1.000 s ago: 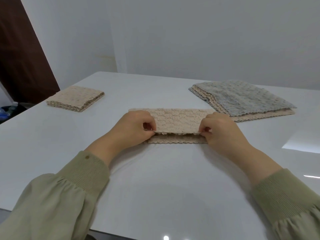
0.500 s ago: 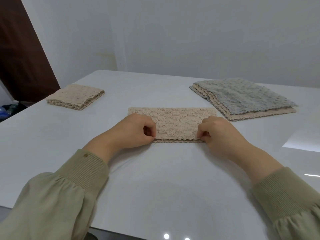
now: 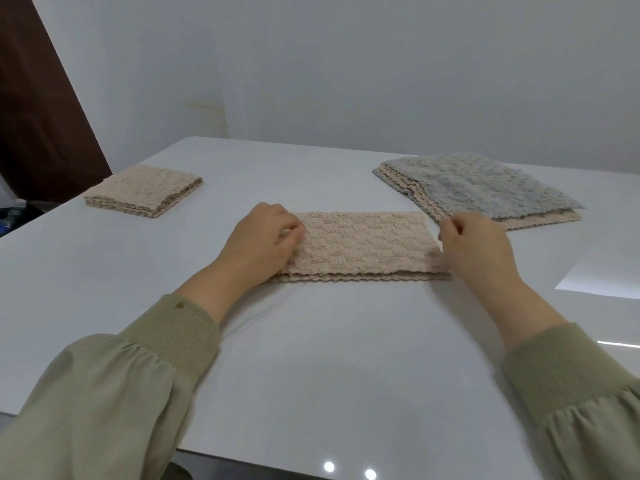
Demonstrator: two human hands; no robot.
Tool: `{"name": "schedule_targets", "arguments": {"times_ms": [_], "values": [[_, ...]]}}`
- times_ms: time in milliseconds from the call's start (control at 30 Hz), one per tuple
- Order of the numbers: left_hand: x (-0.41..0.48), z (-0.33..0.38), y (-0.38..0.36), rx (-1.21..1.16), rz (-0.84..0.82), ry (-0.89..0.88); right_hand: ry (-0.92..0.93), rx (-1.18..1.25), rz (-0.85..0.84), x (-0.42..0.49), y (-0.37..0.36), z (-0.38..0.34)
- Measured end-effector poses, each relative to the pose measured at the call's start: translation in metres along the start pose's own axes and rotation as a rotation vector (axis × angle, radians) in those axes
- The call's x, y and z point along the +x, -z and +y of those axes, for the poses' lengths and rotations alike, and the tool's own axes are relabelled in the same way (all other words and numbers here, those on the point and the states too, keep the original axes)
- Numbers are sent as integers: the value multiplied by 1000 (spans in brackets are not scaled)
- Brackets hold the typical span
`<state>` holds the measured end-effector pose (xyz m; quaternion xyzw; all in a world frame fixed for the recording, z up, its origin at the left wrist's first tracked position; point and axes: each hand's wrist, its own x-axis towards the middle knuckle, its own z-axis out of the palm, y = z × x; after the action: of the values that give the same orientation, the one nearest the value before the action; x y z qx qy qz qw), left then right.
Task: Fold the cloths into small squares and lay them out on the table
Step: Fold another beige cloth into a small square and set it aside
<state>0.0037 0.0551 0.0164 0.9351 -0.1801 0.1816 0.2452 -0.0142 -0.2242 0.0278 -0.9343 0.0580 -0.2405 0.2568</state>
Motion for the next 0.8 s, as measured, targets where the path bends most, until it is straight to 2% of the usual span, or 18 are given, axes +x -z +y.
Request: {"name": "schedule_targets", "arguments": {"times_ms": [67, 167, 267, 433, 633, 800], "values": [[4, -8, -2, 83, -24, 69, -123, -53, -86, 3, 4, 9], [2, -17, -6, 230, -249, 154, -221, -105, -262, 5, 8, 13], [1, -20, -10, 307, -436, 216, -226, -116, -373, 7, 14, 10], [0, -18, -10, 316, -463, 236, -189, -101, -449, 7, 16, 11], [0, -18, -9, 310, -474, 262, -179, -128, -288, 10, 23, 9], [-2, -18, -6, 325, -470, 259, -137, -351, -415, 5, 8, 13]]}}
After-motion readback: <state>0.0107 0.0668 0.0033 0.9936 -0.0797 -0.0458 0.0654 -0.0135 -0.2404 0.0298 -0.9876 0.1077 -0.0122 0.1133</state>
